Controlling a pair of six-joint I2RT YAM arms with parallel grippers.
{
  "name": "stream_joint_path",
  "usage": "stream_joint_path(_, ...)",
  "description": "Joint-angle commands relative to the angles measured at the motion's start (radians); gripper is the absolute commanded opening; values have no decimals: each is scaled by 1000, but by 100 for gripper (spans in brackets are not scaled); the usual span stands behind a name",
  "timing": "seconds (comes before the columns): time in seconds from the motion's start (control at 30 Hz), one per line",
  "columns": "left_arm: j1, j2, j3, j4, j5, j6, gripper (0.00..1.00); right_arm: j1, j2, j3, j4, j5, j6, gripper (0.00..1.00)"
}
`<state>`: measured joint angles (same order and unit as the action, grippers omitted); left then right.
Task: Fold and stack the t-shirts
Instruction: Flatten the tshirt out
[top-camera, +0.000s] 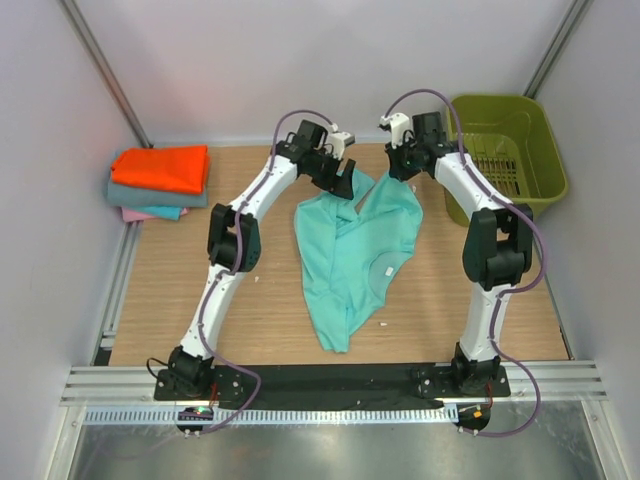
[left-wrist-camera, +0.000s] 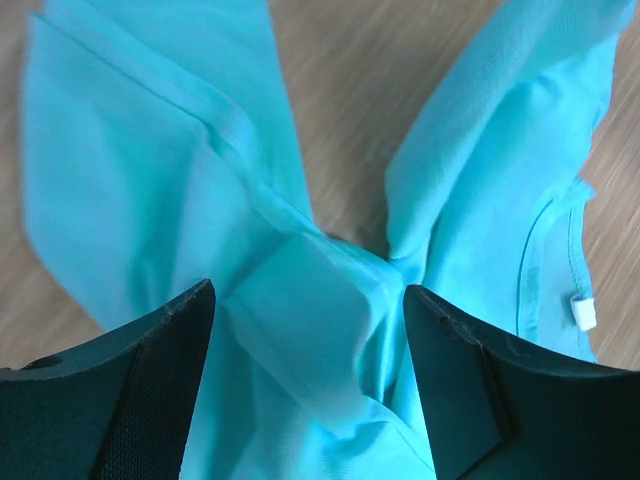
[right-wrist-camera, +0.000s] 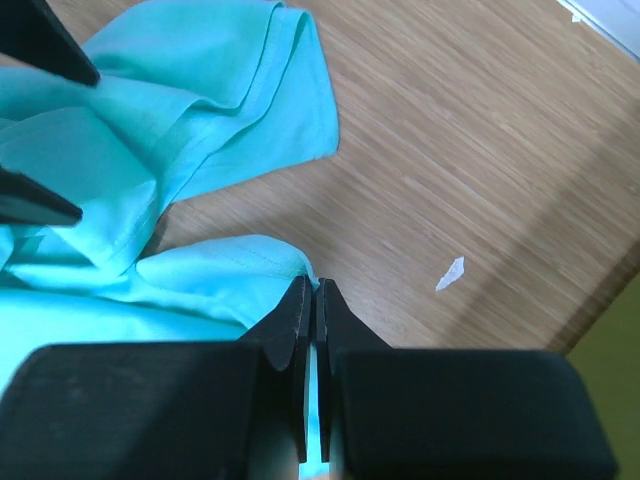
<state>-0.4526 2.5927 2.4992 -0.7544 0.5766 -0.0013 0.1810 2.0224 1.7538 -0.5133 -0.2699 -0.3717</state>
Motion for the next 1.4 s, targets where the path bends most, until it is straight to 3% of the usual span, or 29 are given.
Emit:
stream_joint_path(0.0,-37,-16,-3,-85,-50,96,77,0,-60,-37,4,23,-19,1)
stream_joint_path(0.07,-31,-23,-16,-129,-79,95,73,0,-71,-43,-2,29,-29,1)
stream_joint_path(0.13,-12,-52,-57,-170,-83,93,63,-3,-77,-43,-4,37,-44,1)
stream_joint_path(0.17,-3,-68,-75,-178,-86,83,57,-3,-79,-42,-4,38,-47,1)
stream_joint_path(0.2,14,-81,-123,-187,-87,74,43,-5,-79,-40,-7,40,-49,1)
stream_joint_path(0.4,61,-261,-359,-236,-123,99,15,-25,-64,-27,-5,40,-36,1)
stream_joint_path(0.47,77,-333,-404,-267,-104,92,12,-29,-63,-20,-7,40,-36,1)
stream_joint_path(0.7,84,-618,-729,-284,-67,55,11,-38,-68,-28,-10,49,-47,1)
stream_joint_path(0.83,84,-772,-928,-289,-82,6,17,-38,-70,-33,-10,58,-49,1)
stream_joint_path(0.97,91,-896,-1016,-293,-178,-25,17,-38,-77,-42,-10,57,-47,1)
stream_joint_path(1.27,230,-1037,-1166,-303,-257,-42,15,-35,-100,-68,-11,61,-56,1)
stream_joint_path(1.33,258,-1057,-1185,-309,-300,-34,23,-34,-106,-76,-11,63,-61,1)
stream_joint_path(1.37,268,-1066,-1174,-313,-310,-13,35,-29,-111,-79,-14,64,-64,1)
